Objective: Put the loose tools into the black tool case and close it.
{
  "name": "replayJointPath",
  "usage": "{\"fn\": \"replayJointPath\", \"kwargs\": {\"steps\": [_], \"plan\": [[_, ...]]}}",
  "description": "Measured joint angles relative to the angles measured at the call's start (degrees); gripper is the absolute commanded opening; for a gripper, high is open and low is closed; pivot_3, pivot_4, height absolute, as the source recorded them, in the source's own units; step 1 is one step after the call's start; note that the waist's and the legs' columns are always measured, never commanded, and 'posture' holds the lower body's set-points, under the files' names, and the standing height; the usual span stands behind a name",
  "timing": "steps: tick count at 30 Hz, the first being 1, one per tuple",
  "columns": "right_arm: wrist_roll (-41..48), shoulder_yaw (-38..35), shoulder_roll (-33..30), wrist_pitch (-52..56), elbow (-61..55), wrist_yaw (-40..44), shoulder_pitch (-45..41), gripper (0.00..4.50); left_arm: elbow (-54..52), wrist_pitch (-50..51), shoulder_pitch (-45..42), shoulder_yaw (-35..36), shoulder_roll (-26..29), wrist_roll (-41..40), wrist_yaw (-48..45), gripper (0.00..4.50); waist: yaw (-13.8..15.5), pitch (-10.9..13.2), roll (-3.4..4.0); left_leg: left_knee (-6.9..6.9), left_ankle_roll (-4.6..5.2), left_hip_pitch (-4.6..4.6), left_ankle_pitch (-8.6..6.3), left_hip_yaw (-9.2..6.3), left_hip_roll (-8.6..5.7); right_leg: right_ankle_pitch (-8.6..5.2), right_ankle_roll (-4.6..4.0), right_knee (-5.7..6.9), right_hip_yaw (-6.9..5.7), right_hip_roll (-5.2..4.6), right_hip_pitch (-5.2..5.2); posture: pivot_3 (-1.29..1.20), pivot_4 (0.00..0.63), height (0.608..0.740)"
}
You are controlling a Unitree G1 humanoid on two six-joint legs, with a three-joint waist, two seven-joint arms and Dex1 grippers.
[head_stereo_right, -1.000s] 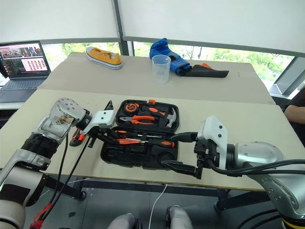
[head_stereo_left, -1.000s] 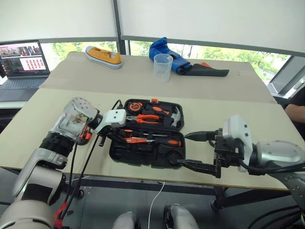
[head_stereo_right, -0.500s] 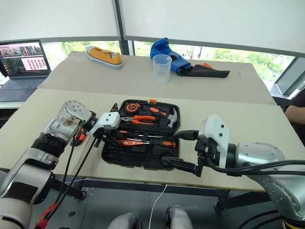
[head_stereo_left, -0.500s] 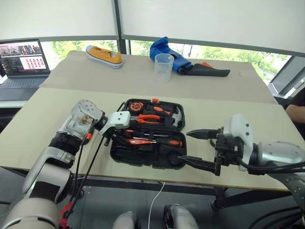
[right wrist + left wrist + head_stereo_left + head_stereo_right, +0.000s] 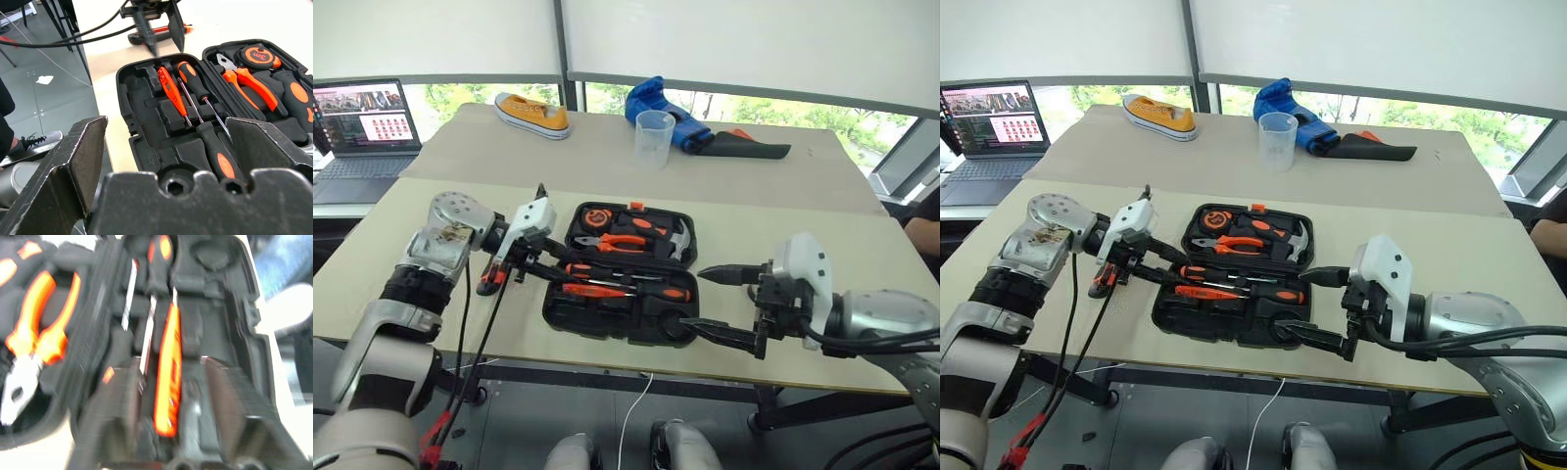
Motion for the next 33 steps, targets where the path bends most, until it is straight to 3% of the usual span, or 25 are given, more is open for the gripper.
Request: {"fn": "replayJointPath", "kwargs": {"steps": [2, 3, 21, 33], "plan": [[-0.01, 0.53, 0.36, 0.0, 0.03, -0.12, 0.0, 4.5, 0.0, -0.01, 0.95, 0.69, -2.17, 0.04, 1.24, 0.14, -0.08, 0.0, 0.0, 0.01, 0.0, -0.02, 0.0, 0.0, 0.0, 0.02, 0.02, 0.0, 0.0, 0.01, 0.0, 0.0, 0.15, 0.724], [-0.01, 0.71, 0.39, 0.0, 0.04, -0.17, -0.01, 4.5, 0.01, -0.01, 1.36, 0.84, -2.71, 0.08, 1.62, 0.02, -0.11, 0.0, 0.0, 0.01, 0.0, -0.04, 0.0, 0.0, 0.0, 0.02, 0.02, 0.0, -0.01, 0.02, 0.0, 0.0, 0.15, 0.724], [0.05, 0.97, 0.62, 0.0, 0.11, -2.14, 0.0, 4.5, -0.51, -7.08, 6.24, 0.3, -5.28, 7.13, 4.06, 0.02, -0.14, 0.0, 0.0, 0.27, 0.01, 0.02, -0.01, 0.0, 0.01, 0.03, 0.02, 0.02, 0.05, -0.02, 0.02, 0.0, 0.15, 0.724], [0.06, 1.43, 1.12, 0.0, 0.08, -2.71, 0.07, 4.5, -1.02, -3.25, 7.1, 1.52, -1.56, 6.49, -0.3, 0.02, -0.18, 0.0, 0.01, 0.3, 0.08, -0.03, -0.05, 0.0, 0.04, 0.02, 0.02, 0.0, 0.04, 0.0, 0.01, 0.0, 0.15, 0.724]]}}
